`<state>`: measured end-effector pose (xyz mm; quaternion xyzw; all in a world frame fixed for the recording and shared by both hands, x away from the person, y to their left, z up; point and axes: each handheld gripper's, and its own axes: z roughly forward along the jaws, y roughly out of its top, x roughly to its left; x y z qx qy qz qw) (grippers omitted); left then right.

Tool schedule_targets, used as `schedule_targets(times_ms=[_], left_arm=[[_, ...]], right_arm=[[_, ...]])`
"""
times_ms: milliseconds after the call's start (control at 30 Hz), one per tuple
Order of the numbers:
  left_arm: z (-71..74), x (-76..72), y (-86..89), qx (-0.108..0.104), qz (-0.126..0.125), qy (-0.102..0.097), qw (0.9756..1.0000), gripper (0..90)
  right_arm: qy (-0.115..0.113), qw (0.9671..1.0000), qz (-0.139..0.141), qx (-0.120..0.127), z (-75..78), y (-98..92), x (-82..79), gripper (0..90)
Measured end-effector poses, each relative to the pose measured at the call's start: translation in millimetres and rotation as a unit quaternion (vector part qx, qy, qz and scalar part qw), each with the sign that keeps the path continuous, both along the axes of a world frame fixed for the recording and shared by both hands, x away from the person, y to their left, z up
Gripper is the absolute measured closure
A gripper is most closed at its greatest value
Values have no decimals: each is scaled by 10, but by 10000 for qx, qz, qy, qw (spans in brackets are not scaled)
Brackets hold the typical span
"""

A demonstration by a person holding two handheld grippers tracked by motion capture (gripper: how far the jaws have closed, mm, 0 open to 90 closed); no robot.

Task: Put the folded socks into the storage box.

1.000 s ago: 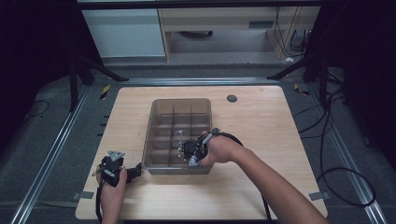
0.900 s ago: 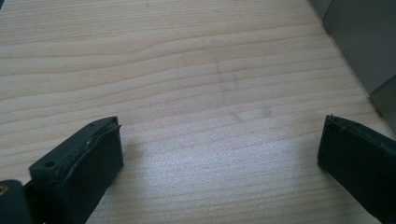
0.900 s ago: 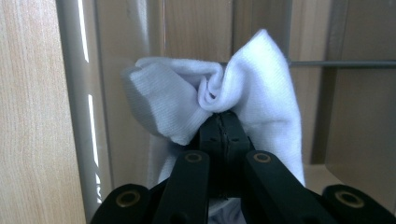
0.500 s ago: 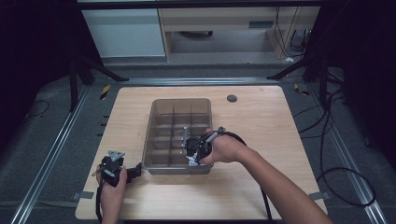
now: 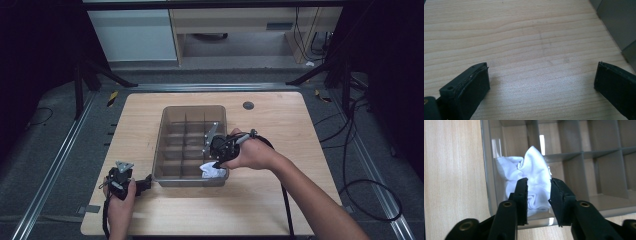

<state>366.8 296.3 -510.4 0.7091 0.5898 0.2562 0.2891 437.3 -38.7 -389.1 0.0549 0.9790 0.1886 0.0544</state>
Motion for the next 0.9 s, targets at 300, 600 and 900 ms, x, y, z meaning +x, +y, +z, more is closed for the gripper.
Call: schedule_targets(times_ms=[300, 600, 900], left_arm=[[0, 0, 0, 1, 0, 1, 10000, 0], [0, 0, 0, 1, -1, 1, 10000, 0], [0, 0, 0, 0, -1, 1, 10000, 0]], right_arm=[[-125, 9997, -104, 204, 58, -69, 13, 549], [-383, 9974, -273, 539, 151, -158, 45, 444], [-600, 9937, -535, 784, 221, -241, 75, 290]])
